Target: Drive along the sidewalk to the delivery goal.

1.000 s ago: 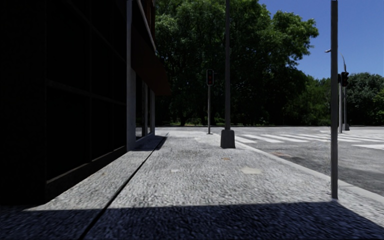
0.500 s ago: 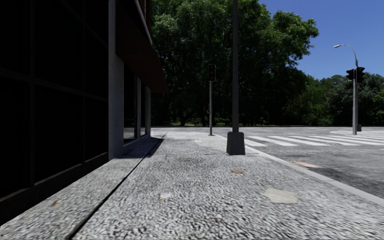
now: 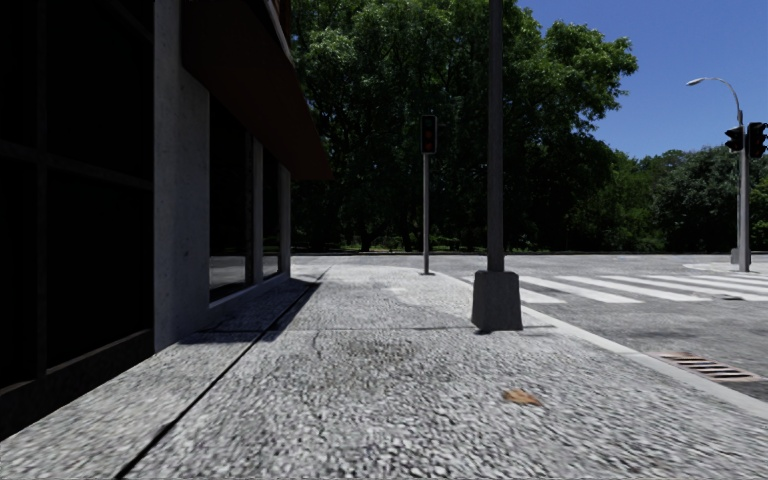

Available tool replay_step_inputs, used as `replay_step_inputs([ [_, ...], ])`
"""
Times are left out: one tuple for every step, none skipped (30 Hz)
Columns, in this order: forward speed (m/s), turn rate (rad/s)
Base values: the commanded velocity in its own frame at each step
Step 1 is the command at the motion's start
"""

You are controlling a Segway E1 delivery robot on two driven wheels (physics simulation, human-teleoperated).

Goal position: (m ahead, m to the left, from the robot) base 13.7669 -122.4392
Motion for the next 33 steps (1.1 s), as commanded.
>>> replay_step_inputs([
  [2.0,0.0],
  [2.0,0.0],
  [2.0,0.0],
  [2.0,0.0],
  [2.0,0.0],
  [2.0,0.0],
  [2.0,0.0],
  [2.0,0.0],
  [2.0,0.0],
  [2.0,0.0],
  [2.0,0.0],
  [2.0,0.0],
  [2.0,0.0],
  [2.0,0.0],
  [2.0,0.0],
  [2.0,0.0],
  [2.0,0.0],
  [2.0,0.0],
  [2.0,0.0],
  [2.0,0.0],
  [2.0,0.0],
  [2.0,0.0],
  [2.0,0.0],
  [2.0,0.0],
  [2.0,0.0],
  [2.0,0.0],
  [2.0,0.0],
  [2.0,0.0],
  [2.0,0.0],
  [2.0,0.0],
  [2.0,0.0],
  [2.0,0.0],
  [2.0,0.0],
])
